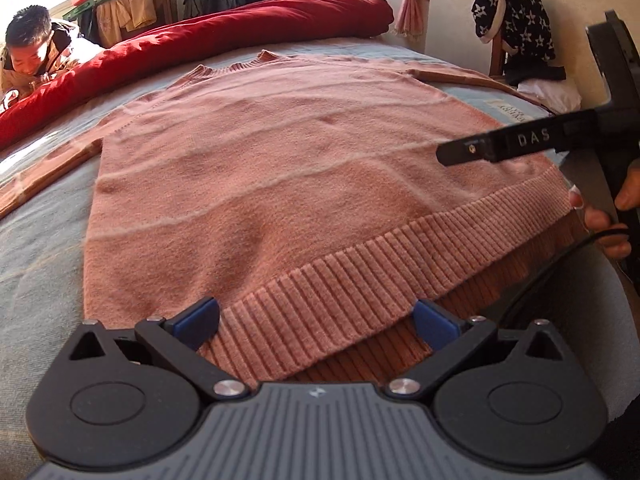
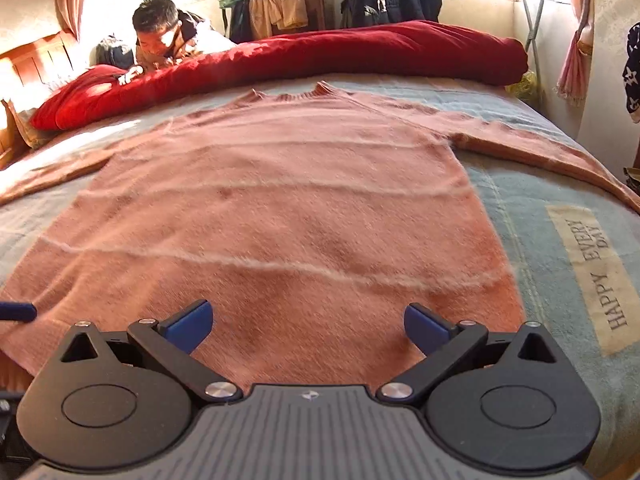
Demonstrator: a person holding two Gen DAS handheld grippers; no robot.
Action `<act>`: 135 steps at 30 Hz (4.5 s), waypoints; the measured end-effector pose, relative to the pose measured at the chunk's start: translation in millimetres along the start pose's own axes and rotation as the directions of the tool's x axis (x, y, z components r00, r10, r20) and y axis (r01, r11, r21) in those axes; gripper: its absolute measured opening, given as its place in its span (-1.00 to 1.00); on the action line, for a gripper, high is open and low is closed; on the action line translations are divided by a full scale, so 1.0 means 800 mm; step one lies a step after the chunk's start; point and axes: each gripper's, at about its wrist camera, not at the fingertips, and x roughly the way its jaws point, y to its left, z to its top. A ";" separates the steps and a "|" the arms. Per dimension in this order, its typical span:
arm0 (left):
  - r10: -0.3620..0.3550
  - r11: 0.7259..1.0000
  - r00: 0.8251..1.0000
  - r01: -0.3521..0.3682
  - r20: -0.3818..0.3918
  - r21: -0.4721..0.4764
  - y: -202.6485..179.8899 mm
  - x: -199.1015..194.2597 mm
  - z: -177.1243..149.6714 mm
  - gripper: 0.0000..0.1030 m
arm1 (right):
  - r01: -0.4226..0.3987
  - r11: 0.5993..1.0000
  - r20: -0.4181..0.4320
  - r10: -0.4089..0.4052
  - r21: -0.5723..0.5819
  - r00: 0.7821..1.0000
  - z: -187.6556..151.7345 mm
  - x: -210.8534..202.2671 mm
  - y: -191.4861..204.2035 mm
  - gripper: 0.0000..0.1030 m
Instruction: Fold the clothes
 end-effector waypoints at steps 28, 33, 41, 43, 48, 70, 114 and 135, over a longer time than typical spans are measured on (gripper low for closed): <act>0.013 0.997 1.000 -0.012 0.012 -0.070 0.017 0.022 0.010 0.99 | -0.002 0.996 -0.035 -0.001 -0.093 0.999 -0.022 0.033 0.041 1.00; 0.019 0.998 1.000 -0.019 -0.002 -0.058 0.017 0.013 0.013 0.99 | 0.000 0.995 -0.031 -0.003 -0.096 1.000 -0.024 0.030 0.041 1.00; 0.015 0.999 0.998 -0.013 0.057 -0.050 0.022 0.022 0.046 0.99 | 0.011 0.995 -0.012 -0.012 -0.102 1.000 -0.036 0.017 0.042 1.00; 0.003 0.997 1.000 -0.001 0.023 -0.074 0.022 0.035 0.042 0.99 | 0.011 0.995 -0.003 -0.011 -0.104 1.000 -0.042 0.010 0.041 1.00; -0.001 0.996 1.000 0.004 0.028 -0.090 0.022 0.034 0.020 0.99 | 0.002 0.995 0.008 -0.001 -0.095 1.000 -0.044 -0.014 0.032 1.00; -0.004 0.988 0.999 0.010 0.041 -0.154 0.057 0.046 0.058 0.99 | 0.117 0.993 0.008 -0.117 0.007 0.993 -0.063 -0.016 -0.009 1.00; 0.027 0.988 0.999 -0.020 0.041 -0.156 0.040 0.022 0.013 0.99 | 0.159 0.987 0.040 -0.160 0.022 0.986 -0.077 -0.025 0.000 1.00; -0.008 0.948 0.987 0.059 0.162 -0.312 0.120 -0.032 0.063 0.99 | -0.128 0.991 0.030 0.129 -0.031 0.991 0.097 0.074 0.050 1.00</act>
